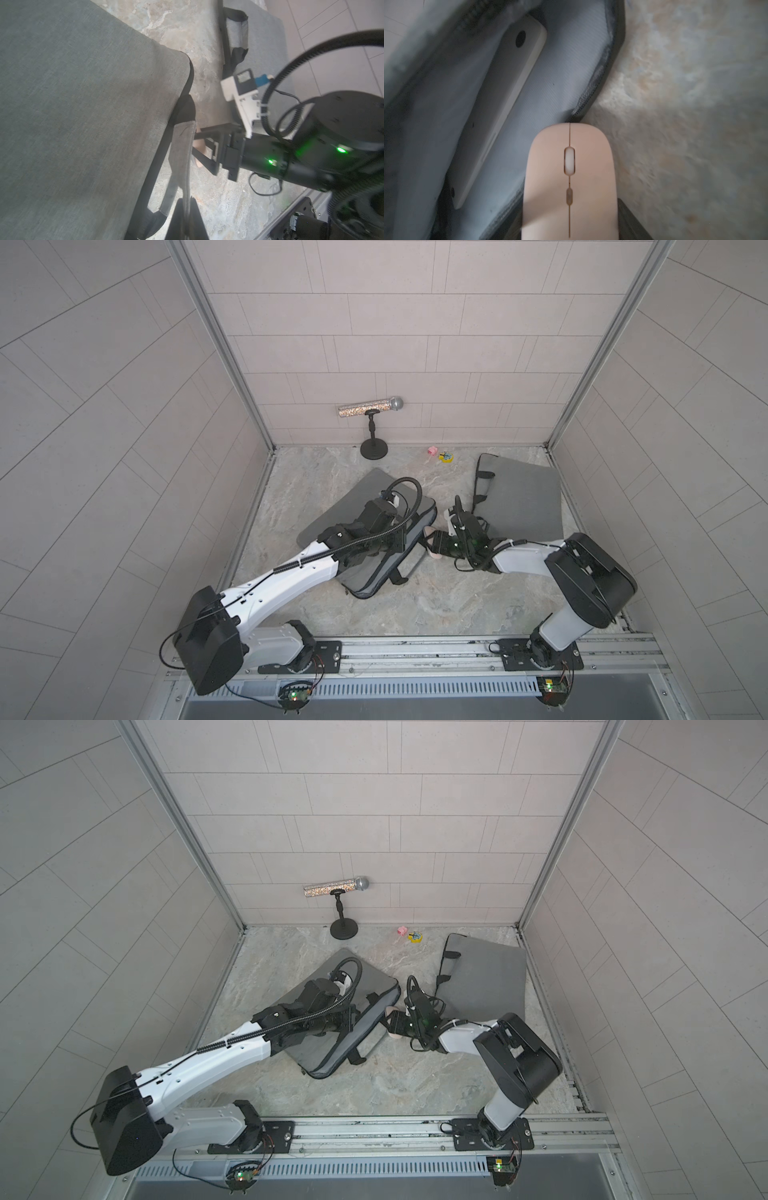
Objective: Put the mouse into the laptop bag
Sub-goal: Place the mouse in the zippered laptop bag.
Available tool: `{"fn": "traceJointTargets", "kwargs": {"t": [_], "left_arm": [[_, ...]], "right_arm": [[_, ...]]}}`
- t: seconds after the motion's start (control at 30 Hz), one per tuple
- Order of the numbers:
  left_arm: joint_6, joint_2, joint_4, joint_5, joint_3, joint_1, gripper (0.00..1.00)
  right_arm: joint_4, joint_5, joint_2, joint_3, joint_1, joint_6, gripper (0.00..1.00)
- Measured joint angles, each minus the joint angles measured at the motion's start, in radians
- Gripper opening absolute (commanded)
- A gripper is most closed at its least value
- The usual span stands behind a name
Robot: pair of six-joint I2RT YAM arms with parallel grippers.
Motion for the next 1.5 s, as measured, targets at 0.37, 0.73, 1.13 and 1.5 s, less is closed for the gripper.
{"fn": "traceJointTargets", "kwargs": {"t": [0.37, 0.73, 1.13, 1.5], "left_arm": [[-0.035, -0.014, 0.055, 0.067, -0.035, -0.004, 0.0], [-0.077, -0.021, 0.113, 0.091, -0.058, -0.004, 0.0], [-0.11, -0.003, 0.148, 0.082, -0.071, -0.005, 0.0], [-0.13, 0.04, 0.183, 0.087, -0.071, -0.007, 0.0]], "right_arm": [[0.004, -0.052, 0.185, 0.231, -0.064, 0.061, 0.59], [0.006, -0.071, 0.229, 0.301, -0.061, 0.138, 0.8], [0.113, -0.119, 0.21, 0.196, -0.06, 0.185, 0.43], [0.196, -0.169, 0.206, 0.208, 0.003, 0.236, 0.49]]}}
